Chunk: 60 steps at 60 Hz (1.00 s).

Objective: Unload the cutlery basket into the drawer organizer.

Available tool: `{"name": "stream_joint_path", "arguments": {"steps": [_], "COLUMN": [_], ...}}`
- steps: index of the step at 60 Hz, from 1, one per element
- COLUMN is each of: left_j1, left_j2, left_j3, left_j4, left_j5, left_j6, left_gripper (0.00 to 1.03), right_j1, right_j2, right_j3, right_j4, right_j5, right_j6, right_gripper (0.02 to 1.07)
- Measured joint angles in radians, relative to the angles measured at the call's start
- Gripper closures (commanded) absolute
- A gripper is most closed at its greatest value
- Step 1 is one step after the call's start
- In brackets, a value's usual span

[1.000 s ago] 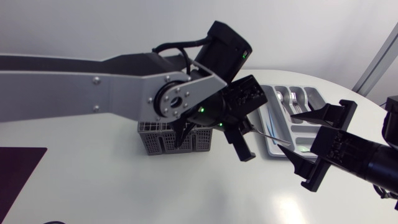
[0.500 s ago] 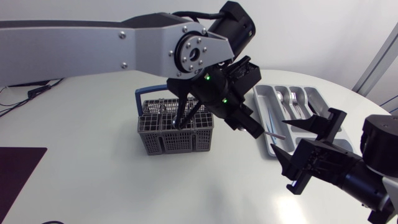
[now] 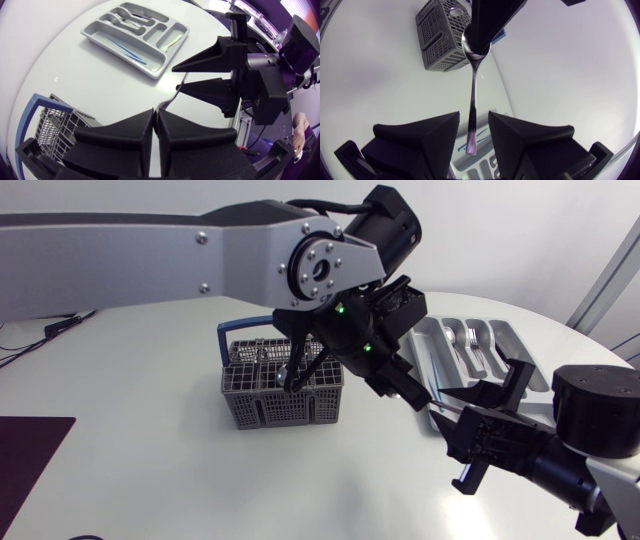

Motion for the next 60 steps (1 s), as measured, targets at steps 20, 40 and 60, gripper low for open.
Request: {"name": "stream_joint_path", "arguments": {"steps": [20,40,60], "left_j1": [0.000,0.000,0.016], "left_j2": [0.000,0.000,-0.003], "left_j3": [0.000,0.000,0.000], "left_j4": [-0.009,-0.014,-0.012], "left_j5": [0.000,-0.003,0.000], "left_j6": [0.000,0.000,-0.019], "left_gripper": [1.00,0.98,0.05], "right_j1": [0.005,0.021,0.033], "right_j2": [0.023,0.025,0.030], "right_j3": [0.000,0.000,0.000], "right_j4": [0.000,0.002,-0.005], "right_j5": [0.015,0.041,0.047], "right_j6": [0.000,0.008,0.008], "right_gripper": [1.00,1.01,1.01]}}
